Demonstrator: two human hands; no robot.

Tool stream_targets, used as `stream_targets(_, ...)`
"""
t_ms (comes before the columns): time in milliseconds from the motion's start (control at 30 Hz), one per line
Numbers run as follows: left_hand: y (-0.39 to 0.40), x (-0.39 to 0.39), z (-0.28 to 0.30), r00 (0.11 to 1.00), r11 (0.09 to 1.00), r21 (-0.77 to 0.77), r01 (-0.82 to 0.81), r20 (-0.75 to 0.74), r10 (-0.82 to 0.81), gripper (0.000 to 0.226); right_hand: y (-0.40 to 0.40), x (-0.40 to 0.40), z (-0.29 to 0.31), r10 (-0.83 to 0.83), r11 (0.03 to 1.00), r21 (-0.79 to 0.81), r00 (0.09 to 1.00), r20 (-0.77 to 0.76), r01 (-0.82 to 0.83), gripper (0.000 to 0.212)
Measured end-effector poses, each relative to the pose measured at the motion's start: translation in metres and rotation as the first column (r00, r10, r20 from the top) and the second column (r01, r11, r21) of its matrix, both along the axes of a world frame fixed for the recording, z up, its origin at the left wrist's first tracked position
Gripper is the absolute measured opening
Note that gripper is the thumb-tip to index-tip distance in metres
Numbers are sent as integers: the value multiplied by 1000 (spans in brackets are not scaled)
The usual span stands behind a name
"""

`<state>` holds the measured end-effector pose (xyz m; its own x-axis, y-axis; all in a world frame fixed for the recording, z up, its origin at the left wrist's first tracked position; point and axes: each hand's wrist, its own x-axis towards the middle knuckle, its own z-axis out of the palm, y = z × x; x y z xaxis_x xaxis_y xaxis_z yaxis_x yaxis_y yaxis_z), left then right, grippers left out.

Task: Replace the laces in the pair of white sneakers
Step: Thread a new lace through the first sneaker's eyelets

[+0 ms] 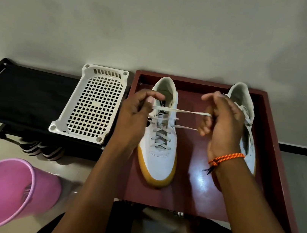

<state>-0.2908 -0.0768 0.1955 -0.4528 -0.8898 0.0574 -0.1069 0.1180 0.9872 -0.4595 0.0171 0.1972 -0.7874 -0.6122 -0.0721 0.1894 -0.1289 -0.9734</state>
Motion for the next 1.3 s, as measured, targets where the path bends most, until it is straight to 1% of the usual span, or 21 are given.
stream_targets(67, -6, 6, -4, 987, 986, 58, -156, -31, 158, 28, 1, -9, -9, -254, 953, 163, 967, -34, 256, 36)
stream_targets(100, -10, 8, -5, 973, 972, 69, -224, -31, 227, 28, 2, -12, -16, -318, 909, 256, 944, -89, 330, 38)
stream_targets(133, -12, 10, -6, 962, 960, 77, -268, -27, 270, 26, 3, -13, -22, -305, 868, 350, 934, -186, 352, 36)
stream_targets(167, -13, 11, -5, 959, 957, 82, -278, -32, 281, 24, 3, -11, -28, -218, 833, 428, 918, -330, 352, 31)
stream_targets(200, -12, 11, -5, 965, 963, 82, -256, -42, 260, 22, 3, -6, -30, -101, 807, 467, 863, -495, 362, 26)
stream_targets(233, -10, 10, -4, 975, 974, 77, -211, -53, 215, 21, 1, 1, -29, 13, 816, 453, 772, -636, 359, 22)
stream_targets(267, -7, 7, -3, 986, 987, 63, -151, -57, 155, 22, -1, 11, -26, 86, 870, 389, 682, -726, 303, 20)
stream_targets(300, -4, 5, -2, 995, 996, 32, -87, -45, 89, 22, -4, 21, -22, 133, 930, 320, 647, -751, 181, 21)
stream_targets(333, 0, 2, -2, 999, 999, -13, -30, -23, 29, 23, -6, 33, -17, 182, 963, 267, 663, -726, 27, 23)
stream_targets(367, 2, -1, -2, 1000, 998, -54, 17, 4, -17, 24, -8, 46, -10, 250, 965, 232, 705, -664, -124, 25)
stream_targets(400, 4, -3, -2, 999, 996, -76, 49, 23, -47, 25, -9, 56, -8, 317, 948, 218, 737, -597, -231, 27)
stream_targets(467, 6, -3, -3, 998, 995, -78, 54, 48, -50, 27, -11, 68, -9, 379, 925, 214, 780, -498, -314, 25)
stream_targets(567, 1, 0, -6, 994, 996, -88, 0, 106, 9, 24, -15, 60, -18, 402, 913, 232, 833, -381, -334, 21)
stream_targets(733, -5, 2, -12, 982, 992, -106, -68, 167, 85, 24, -15, 44, -22, 361, 927, 302, 755, -547, -225, 6)
stream_targets(867, -4, -1, -16, 979, 993, -69, -95, 177, 105, 24, -16, 45, -25, 351, 922, 367, 668, -656, -124, 6)
stream_targets(1000, -5, 0, -20, 972, 990, -64, -126, 193, 136, 25, -18, 49, -24, 274, 940, 341, 648, -710, -24, 10)
stream_targets(1067, -7, 2, -21, 940, 979, -107, -171, 281, 195, 24, -19, 50, -24, 247, 934, 352, 594, -766, 64, 10)
stream_targets(1133, -7, 4, -21, 879, 969, -153, -195, 410, 242, 21, -20, 53, -24, 229, 919, 357, 507, -831, 170, 7)
stream_targets(1200, -4, 3, -21, 841, 969, -155, -192, 484, 244, 20, -19, 58, -23, 250, 889, 381, 428, -868, 253, 6)
stream_targets(1267, -3, 2, -20, 835, 973, -137, -187, 500, 231, 20, -19, 61, -25, 277, 878, 402, 409, -869, 261, 6)
stream_targets(1300, -2, 2, -20, 835, 974, -133, -181, 502, 224, 19, -20, 61, -28, 271, 881, 403, 435, -859, 247, 6)
